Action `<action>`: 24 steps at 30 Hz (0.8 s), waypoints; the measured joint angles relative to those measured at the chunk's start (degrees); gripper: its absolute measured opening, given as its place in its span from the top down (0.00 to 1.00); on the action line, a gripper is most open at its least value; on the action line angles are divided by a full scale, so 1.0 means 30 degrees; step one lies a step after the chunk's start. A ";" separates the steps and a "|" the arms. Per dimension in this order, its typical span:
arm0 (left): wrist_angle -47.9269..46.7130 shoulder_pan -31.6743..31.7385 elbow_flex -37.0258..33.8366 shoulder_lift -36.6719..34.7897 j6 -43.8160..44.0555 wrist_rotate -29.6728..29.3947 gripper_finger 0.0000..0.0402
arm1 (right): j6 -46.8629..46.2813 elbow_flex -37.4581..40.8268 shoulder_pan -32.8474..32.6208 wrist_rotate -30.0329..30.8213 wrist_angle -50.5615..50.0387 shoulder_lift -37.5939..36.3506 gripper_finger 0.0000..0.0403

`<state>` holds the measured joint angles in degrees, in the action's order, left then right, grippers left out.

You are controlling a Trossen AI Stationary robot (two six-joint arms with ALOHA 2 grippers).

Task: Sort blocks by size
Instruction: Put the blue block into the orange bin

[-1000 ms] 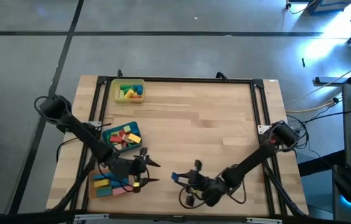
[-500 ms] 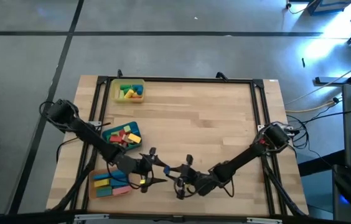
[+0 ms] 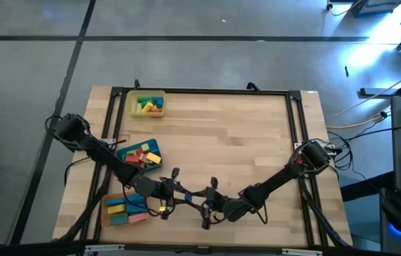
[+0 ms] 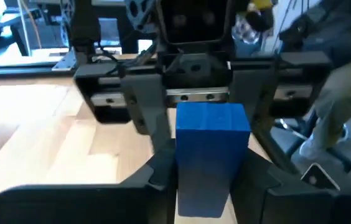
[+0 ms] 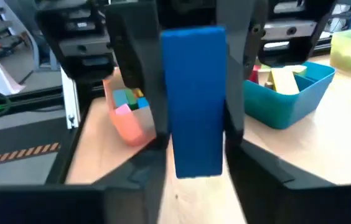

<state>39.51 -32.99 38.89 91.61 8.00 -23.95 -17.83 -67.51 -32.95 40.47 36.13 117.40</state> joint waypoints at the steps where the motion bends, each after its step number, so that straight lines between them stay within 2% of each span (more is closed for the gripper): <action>1: -0.0056 -0.0013 0.0000 -0.0013 -0.0276 0.0013 0.79 | -0.0050 0.0000 0.0009 -0.0163 -0.0004 -0.0007 0.56; 6: -0.3259 -0.0605 0.0133 -0.1459 -0.0579 -0.0077 0.79 | 0.0030 0.0000 -0.0028 -0.0861 -0.0038 -0.0007 0.35; 9: -0.7037 -0.1408 0.0620 -0.3049 0.0072 -0.0058 0.79 | 0.0031 0.0000 -0.0057 -0.1386 -0.0333 -0.0007 0.27; 11: -1.0641 -0.2045 0.1110 -0.4167 0.1112 -0.0062 0.79 | 0.0037 0.0000 -0.0020 -0.1492 -0.0564 -0.0007 0.23; 15: -1.8614 -0.3559 0.2507 -0.5878 0.4804 0.0164 0.79 | 0.0037 0.0000 -0.0020 -0.1524 -0.0932 -0.0008 0.20; 18: -2.3176 -0.4826 0.3212 -0.6723 0.8493 0.1695 0.79 | 0.0008 0.0000 -0.0006 -0.1524 -0.1146 -0.0015 0.19; 21: -2.5607 -0.6081 0.3221 -0.7033 1.2284 0.3526 0.79 | -0.0014 0.0000 -0.0006 -0.1529 -0.1117 -0.0015 0.19; 24: -2.5830 -0.7201 0.2558 -0.6940 1.4977 0.4076 0.78 | -0.0029 0.0000 -0.0006 -0.1556 -0.1102 -0.0015 0.19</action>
<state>-37.98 -54.60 46.57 70.79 52.94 -11.73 -17.91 -67.51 -32.97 35.80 32.82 117.36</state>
